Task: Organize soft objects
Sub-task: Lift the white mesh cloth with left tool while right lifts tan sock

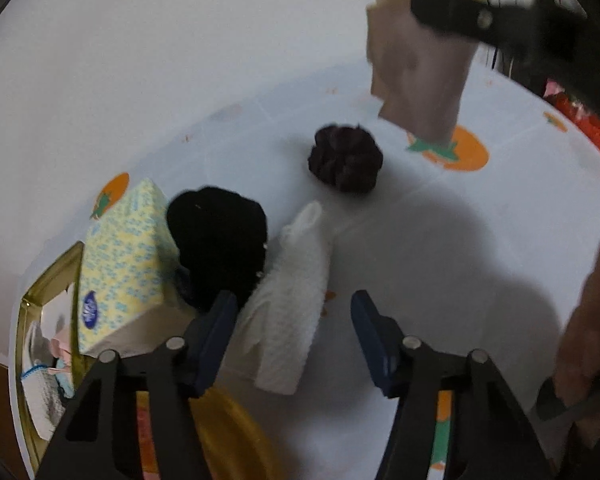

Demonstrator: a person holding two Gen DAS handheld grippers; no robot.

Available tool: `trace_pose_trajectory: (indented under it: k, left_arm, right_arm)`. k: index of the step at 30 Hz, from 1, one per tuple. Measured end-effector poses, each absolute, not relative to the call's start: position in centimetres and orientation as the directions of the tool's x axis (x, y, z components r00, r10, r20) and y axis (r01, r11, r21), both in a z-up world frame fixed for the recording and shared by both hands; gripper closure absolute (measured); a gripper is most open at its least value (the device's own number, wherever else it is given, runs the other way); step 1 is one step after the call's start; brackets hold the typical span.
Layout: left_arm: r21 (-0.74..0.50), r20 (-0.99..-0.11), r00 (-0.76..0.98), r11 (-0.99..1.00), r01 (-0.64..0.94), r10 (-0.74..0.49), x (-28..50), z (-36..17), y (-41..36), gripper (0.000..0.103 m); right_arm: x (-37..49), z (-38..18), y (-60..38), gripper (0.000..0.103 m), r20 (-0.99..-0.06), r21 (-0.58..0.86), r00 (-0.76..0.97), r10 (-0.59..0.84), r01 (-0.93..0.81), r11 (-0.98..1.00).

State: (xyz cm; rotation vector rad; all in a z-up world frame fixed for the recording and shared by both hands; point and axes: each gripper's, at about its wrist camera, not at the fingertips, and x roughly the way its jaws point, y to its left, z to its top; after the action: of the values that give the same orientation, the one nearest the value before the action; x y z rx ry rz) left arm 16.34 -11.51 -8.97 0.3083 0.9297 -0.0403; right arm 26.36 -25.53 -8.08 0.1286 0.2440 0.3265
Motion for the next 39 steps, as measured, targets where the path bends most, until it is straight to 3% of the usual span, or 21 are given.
trace_pose_trajectory:
  k: [2, 5, 19, 39]
  left_arm:
    - [0.246, -0.803, 0.587, 0.954, 0.170, 0.102, 16.5, -9.5, -11.7, 0.085]
    - [0.243, -0.790, 0.606, 0.954, 0.176, 0.090, 16.0, -9.5, -11.9, 0.089]
    - [0.082, -0.641, 0.765, 0.987, 0.140, -0.055, 11.5, -6.6, -10.3, 0.090]
    - [0.018, -0.514, 0.856, 0.997, 0.081, -0.060, 11.8, -6.6, -9.0, 0.090]
  right_arm:
    - [26.8, -8.3, -25.5, 0.094, -0.225, 0.173, 0.917, 0.330, -0.296, 0.940]
    - [27.1, -8.6, -25.2, 0.094, -0.241, 0.191, 0.915, 0.324, -0.283, 0.940]
    - [27.5, -9.2, -25.3, 0.094, -0.272, 0.189, 0.918, 0.290, -0.244, 0.951]
    - [26.8, -9.2, -24.1, 0.093, -0.253, 0.119, 0.919, 0.304, -0.282, 0.952]
